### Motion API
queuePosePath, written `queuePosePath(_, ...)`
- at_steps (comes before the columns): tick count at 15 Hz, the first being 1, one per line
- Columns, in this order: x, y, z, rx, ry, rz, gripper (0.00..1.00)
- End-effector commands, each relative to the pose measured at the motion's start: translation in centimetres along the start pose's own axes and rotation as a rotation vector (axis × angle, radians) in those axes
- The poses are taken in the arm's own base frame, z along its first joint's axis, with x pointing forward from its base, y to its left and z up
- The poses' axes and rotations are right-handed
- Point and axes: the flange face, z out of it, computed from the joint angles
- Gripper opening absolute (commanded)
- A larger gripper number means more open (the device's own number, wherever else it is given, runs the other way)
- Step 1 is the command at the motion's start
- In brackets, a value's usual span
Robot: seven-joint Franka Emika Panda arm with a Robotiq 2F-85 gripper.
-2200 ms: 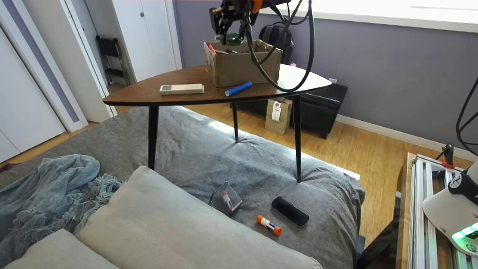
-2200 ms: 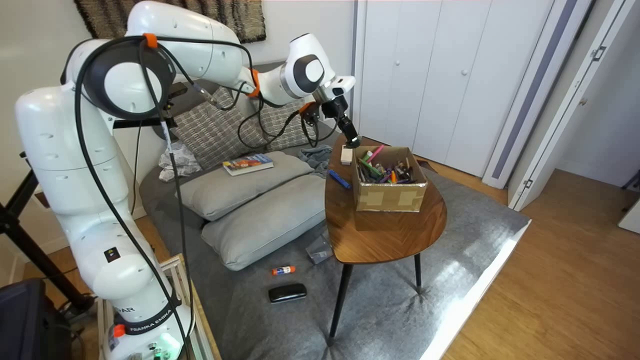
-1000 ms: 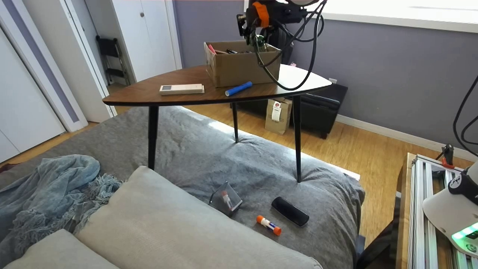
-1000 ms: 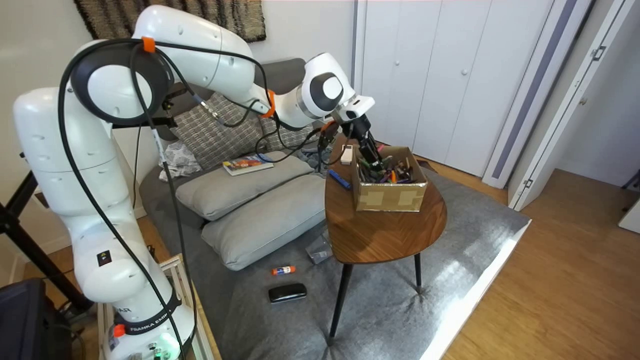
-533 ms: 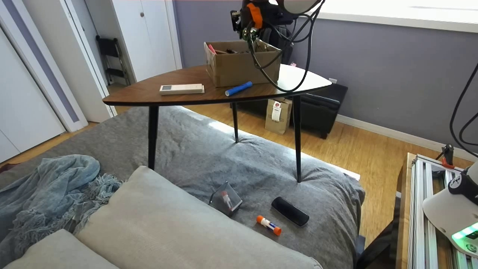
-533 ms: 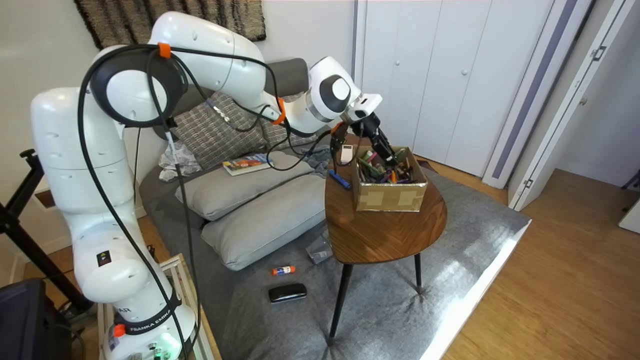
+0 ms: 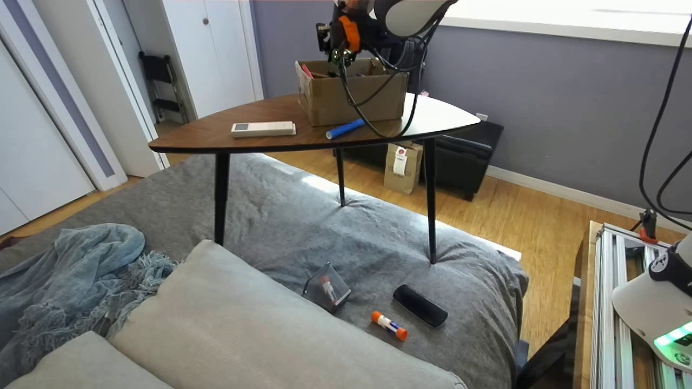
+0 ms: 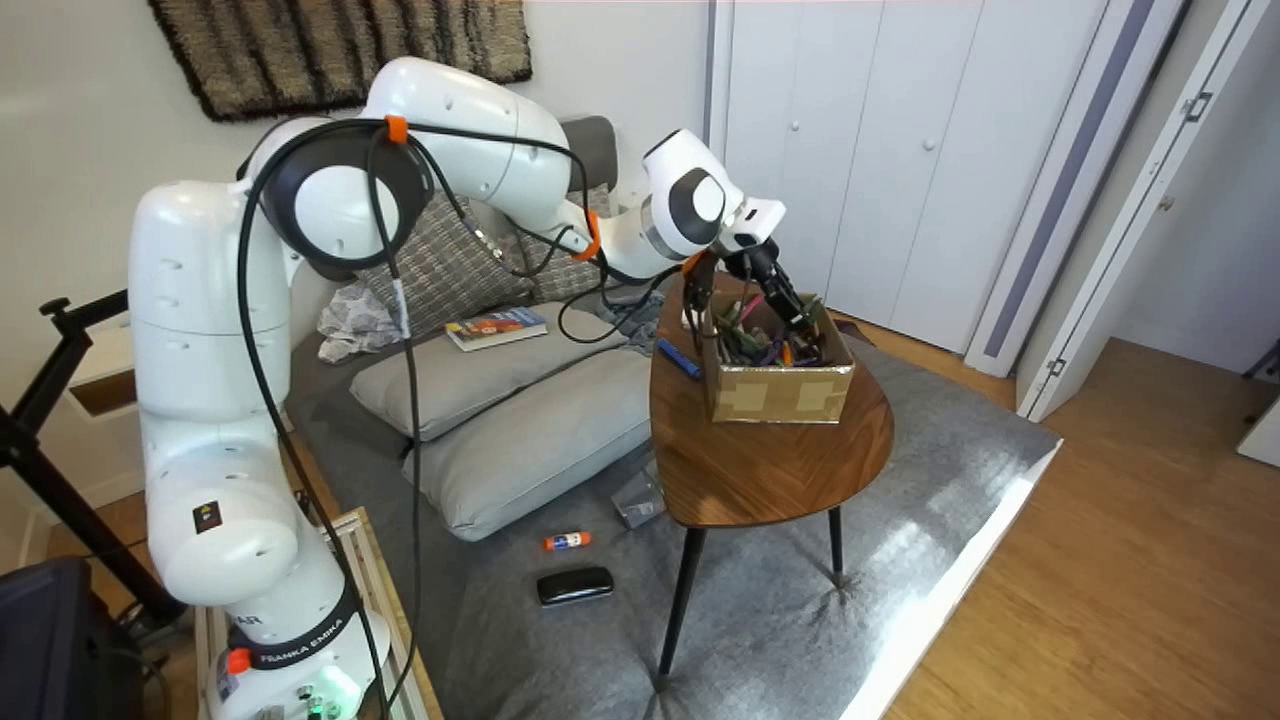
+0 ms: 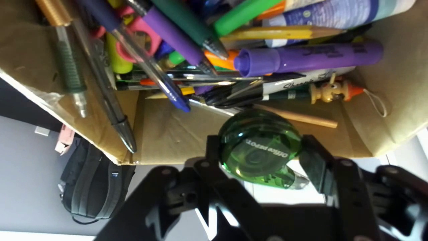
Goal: Pick up the dark object from the table and put it in the cardboard box
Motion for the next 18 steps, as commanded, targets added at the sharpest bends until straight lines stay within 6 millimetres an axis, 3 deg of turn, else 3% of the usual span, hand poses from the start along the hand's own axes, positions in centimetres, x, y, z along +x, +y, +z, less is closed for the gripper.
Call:
queuePosePath(1,0.8,-1.1,1.2,0.05,-0.017,0.013,0.37)
queuePosePath(8,0.3,-1.8,2.5,0.08,-0.095,0.008,0.37)
queuePosePath(9,0.4,-1.8,2.4,0.08,-0.105,0.009,0.81)
queuePosePath(10,0.6,-1.7,2.3,0.079,-0.107,0.011,0.88)
queuePosePath(12,1.2,-1.5,1.4,0.086,-0.095,0.016,0.99)
queuePosePath(18,3.1,-0.5,-2.8,0.108,-0.084,0.008,1.0)
